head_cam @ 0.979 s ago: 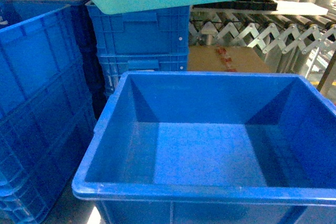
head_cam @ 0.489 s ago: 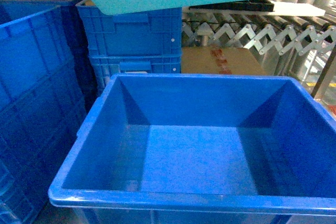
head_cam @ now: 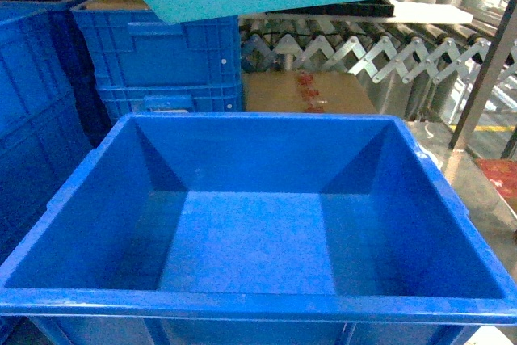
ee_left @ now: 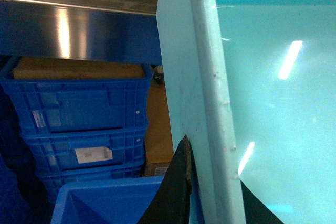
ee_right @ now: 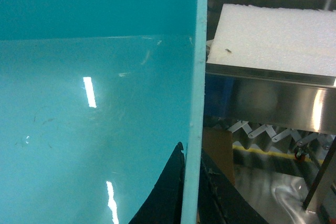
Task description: Stack blue boxes stably on right
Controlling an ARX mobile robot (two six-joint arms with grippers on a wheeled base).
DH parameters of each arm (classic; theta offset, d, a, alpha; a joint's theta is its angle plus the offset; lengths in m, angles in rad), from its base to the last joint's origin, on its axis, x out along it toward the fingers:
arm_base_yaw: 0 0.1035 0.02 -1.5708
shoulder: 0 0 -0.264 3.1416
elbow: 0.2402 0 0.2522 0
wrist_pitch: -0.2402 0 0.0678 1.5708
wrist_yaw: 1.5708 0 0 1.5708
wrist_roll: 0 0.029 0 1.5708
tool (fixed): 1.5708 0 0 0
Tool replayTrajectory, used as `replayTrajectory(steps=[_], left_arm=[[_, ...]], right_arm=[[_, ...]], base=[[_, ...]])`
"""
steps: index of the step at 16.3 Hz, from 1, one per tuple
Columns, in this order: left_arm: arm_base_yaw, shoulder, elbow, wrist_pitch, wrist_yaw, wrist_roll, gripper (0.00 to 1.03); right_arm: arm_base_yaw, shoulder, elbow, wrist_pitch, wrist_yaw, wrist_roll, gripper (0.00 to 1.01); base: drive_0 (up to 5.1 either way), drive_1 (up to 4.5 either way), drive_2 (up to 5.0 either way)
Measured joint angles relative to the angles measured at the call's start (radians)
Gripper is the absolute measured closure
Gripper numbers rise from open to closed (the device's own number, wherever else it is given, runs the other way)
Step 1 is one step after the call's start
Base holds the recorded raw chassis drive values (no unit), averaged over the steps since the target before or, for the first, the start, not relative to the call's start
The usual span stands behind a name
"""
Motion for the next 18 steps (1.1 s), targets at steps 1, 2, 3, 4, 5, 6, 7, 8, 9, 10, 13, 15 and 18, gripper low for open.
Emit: replayTrajectory(steps=[1, 2, 3, 4, 5, 6, 7, 8, 9, 10, 13, 15, 18], left_arm=[[0.000, 0.000, 0.000, -0.001, 0.000, 0.000, 0.98], [0.003, 0.000, 0.000, -0.002, 0.000, 0.000, 0.98], [0.011, 0.000, 0.000, -0.001, 0.004, -0.001, 0.98], [0.019, 0.003, 0.005, -0.002, 0.013, -0.003, 0.98], [0.029, 0.034, 0.047, -0.005, 0.035, -0.002, 0.98], [0.036, 0.066, 0.082, -0.013, 0.040, 0.006, 0.98], [0.044, 0.098, 0.109, -0.018, 0.051, 0.021, 0.98], [0.053, 0.126, 0.124, -0.029, 0.053, 0.032, 0.98], [0.061, 0.146, 0.130, -0.054, 0.056, 0.045, 0.98], [0.069, 0.169, 0.131, -0.071, 0.055, 0.050, 0.98], [0.087, 0.183, 0.130, -0.164, 0.061, 0.072, 0.98], [0.093, 0.179, 0.104, -0.217, 0.068, 0.084, 0.98], [0.094, 0.175, 0.039, -0.280, 0.081, 0.078, 0.98]], right_arm=[[0.003, 0.000, 0.000, -0.002, 0.001, 0.000, 0.95], [0.004, 0.000, 0.000, -0.002, 0.001, 0.000, 0.95], [0.004, 0.000, 0.000, -0.002, 0.000, 0.000, 0.95], [0.004, 0.000, 0.000, -0.002, 0.000, 0.003, 0.95], [0.005, 0.000, 0.001, 0.007, 0.006, 0.002, 0.95], [0.019, 0.017, 0.013, 0.013, 0.024, -0.011, 0.95], [0.032, 0.048, 0.032, 0.011, 0.042, -0.021, 0.95], [0.048, 0.078, 0.038, 0.002, 0.056, -0.032, 0.95], [0.062, 0.100, 0.038, -0.013, 0.070, -0.031, 0.95], [0.078, 0.118, 0.033, -0.032, 0.084, -0.035, 0.95], [0.130, 0.106, -0.036, -0.089, 0.129, -0.039, 0.95], [0.169, 0.062, -0.100, -0.140, 0.167, -0.045, 0.95], [0.181, 0.059, -0.140, -0.236, 0.172, -0.044, 0.95]], base=[[4.5, -2.47, -2.5], [4.5, -2.47, -2.5], [4.5, -2.47, -2.5], [4.5, -2.47, -2.5], [4.5, -2.47, -2.5], [4.5, -2.47, -2.5], [4.5, -2.47, -2.5], [4.5, -2.47, -2.5], [4.5, -2.47, -2.5], [4.5, -2.47, -2.5], [4.5, -2.47, -2.5], [4.5, -2.47, -2.5], [4.5, -2.47, -2.5]])
